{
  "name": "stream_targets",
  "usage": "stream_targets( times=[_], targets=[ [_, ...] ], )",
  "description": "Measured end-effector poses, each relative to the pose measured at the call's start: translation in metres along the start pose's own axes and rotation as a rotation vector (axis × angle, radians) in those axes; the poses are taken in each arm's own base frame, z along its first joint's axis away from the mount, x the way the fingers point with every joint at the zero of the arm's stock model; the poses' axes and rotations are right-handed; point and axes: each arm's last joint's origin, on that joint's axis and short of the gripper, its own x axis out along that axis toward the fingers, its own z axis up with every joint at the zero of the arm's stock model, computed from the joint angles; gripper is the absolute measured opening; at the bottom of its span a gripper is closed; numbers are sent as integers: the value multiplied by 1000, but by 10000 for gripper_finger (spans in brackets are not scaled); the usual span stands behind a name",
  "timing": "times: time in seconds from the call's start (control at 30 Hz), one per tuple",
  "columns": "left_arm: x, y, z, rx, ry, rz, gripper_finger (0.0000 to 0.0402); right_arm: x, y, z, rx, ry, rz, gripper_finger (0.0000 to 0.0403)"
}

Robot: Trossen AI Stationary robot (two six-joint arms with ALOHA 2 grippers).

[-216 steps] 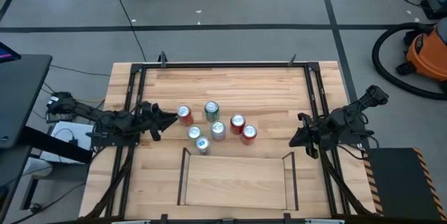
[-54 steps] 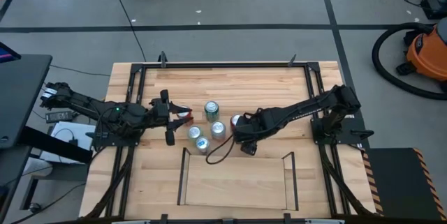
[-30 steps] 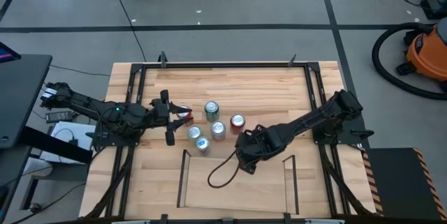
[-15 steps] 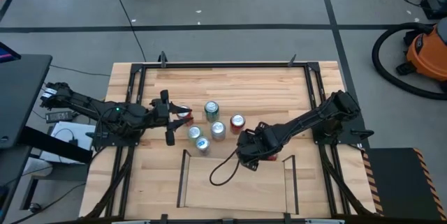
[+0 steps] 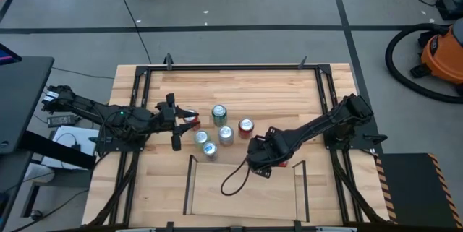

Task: Place canned beverage on shelf
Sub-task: Put the right orange soda can on the shelf

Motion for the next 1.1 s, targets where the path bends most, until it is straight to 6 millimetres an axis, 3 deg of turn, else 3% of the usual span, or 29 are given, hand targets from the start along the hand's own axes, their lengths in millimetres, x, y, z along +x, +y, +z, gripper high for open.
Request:
stream_targets(
  times=[0.4, 1.1],
  targets=[
    [0, 0, 0, 1, 2, 0, 142, 30, -6, -19, -54, 102, -37, 373],
    [0, 0, -1, 6, 10, 1, 142, 34, -11, -11, -84, 82, -18, 373]
  ],
)
